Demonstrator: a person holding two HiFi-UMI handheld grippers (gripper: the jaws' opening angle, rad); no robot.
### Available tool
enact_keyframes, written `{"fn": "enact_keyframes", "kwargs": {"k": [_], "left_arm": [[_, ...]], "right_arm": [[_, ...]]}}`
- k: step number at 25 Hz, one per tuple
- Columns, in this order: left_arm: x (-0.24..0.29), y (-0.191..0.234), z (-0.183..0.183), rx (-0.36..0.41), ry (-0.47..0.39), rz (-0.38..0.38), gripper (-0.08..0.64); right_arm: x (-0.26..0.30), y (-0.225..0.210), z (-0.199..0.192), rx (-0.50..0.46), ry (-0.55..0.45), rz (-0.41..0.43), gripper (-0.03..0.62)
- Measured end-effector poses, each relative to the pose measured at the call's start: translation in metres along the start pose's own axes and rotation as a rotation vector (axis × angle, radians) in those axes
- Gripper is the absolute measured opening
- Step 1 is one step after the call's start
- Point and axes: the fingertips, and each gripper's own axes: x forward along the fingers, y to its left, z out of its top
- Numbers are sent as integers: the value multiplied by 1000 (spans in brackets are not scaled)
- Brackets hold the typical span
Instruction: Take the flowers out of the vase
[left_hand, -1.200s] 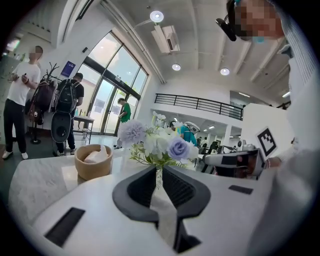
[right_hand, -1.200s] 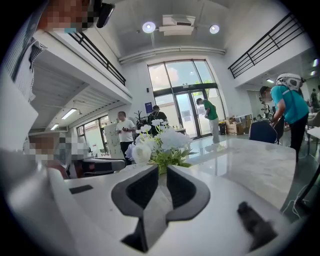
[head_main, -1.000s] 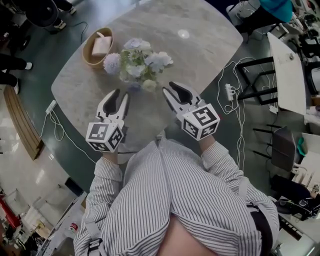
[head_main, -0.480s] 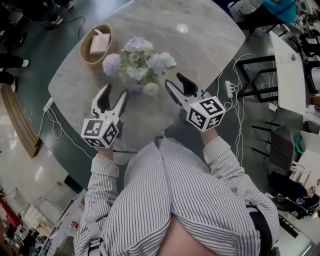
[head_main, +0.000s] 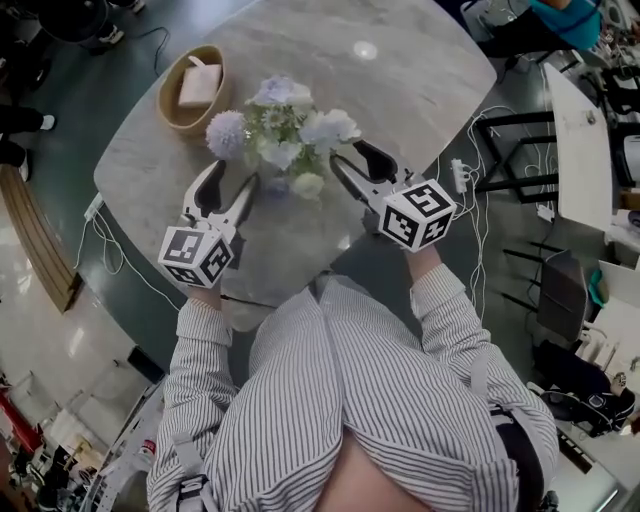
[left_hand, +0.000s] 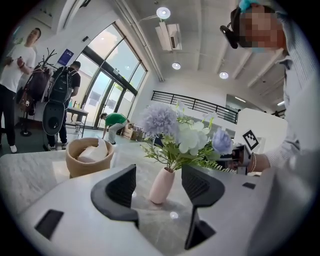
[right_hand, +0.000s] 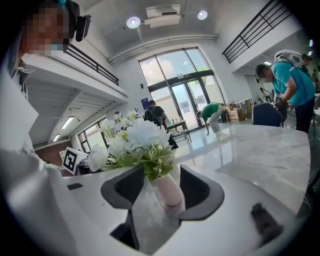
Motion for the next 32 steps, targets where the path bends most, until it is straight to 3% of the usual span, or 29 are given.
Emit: {"fn": "enact_keyframes", "kwargs": {"k": [4,9,16,26,29,32], "left_arm": [[10,-2,4,8,-15,-35,275],[23,-11,4,3,-16,-120,282],[37,-15,12,-18,-61,-185,283],[46,-28,17,46,-89,-232,281],[46,-27,21,59,-101,-233,237],[48,-28,26,66,-113,-237,151]], "right_arm": [[8,1,4,-33,-1,28,222],[15,7,5,-36,4,128,222],[30,8,4,-55,29,161,222],[35,23,6,-89,49,242,222],[40,30,5,-100,61,271,220],[43,33,5,-86,64,284,168]]}}
